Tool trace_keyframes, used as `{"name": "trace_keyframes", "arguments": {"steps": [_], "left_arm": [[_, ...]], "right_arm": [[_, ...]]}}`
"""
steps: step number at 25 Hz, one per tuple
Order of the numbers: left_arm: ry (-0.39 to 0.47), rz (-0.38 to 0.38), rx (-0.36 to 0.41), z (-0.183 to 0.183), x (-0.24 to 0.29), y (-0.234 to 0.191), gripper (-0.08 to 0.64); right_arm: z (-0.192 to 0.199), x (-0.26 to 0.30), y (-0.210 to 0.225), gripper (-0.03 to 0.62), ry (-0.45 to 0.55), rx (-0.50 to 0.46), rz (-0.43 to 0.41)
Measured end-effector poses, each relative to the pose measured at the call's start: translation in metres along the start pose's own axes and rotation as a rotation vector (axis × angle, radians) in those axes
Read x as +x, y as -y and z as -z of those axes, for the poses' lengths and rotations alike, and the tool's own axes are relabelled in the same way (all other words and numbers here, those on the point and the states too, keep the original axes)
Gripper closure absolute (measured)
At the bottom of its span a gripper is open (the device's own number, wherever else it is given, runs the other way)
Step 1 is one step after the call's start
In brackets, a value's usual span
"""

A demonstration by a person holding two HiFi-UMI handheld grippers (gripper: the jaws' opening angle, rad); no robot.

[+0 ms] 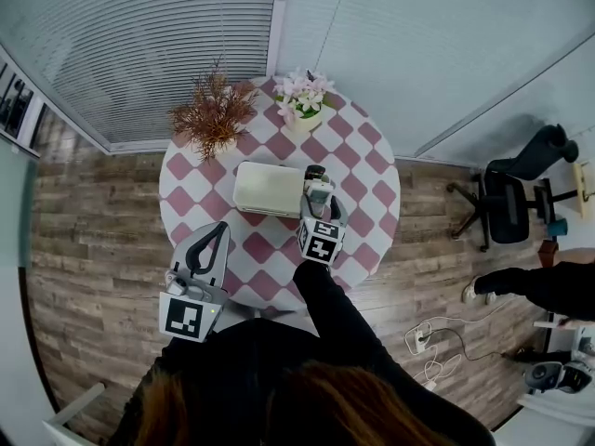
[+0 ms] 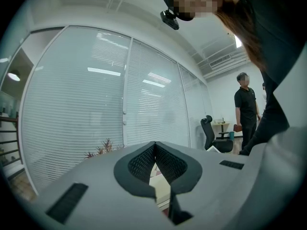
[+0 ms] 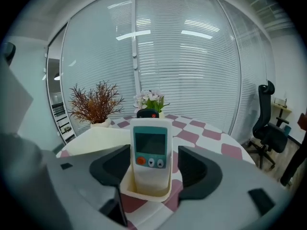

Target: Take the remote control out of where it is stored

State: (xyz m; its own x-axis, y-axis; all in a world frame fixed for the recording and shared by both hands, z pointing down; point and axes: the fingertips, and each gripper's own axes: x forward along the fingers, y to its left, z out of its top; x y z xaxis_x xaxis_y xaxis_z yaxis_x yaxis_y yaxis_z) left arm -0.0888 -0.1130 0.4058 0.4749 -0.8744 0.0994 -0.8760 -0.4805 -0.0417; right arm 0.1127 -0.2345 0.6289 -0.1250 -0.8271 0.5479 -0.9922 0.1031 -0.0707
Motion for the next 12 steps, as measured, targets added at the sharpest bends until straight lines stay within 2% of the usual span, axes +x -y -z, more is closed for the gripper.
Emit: {"name": "trace_keyframes", "arguments": {"steps": [6, 9, 12], "left_arm": [[0.003, 0.0, -0.003, 0.0009, 0.0018, -0.0013, 0.554], [0.008, 0.005, -0.008, 0.0, 0.0014, -0.0001, 0.554], [0.018, 0.012, -0.006, -0.002, 0.0, 0.0012, 0.554]], "right_arm": [[-0.0002, 0.0031, -0.0015, 0.298, 0.004, 0.013, 0.003], [-0.0003, 0.0026, -0.0036, 0.33, -0.002, 0.014, -0.009], [-0.0005, 0.0012, -0.0042, 0.331, -0.002, 0.013, -0.014]]}}
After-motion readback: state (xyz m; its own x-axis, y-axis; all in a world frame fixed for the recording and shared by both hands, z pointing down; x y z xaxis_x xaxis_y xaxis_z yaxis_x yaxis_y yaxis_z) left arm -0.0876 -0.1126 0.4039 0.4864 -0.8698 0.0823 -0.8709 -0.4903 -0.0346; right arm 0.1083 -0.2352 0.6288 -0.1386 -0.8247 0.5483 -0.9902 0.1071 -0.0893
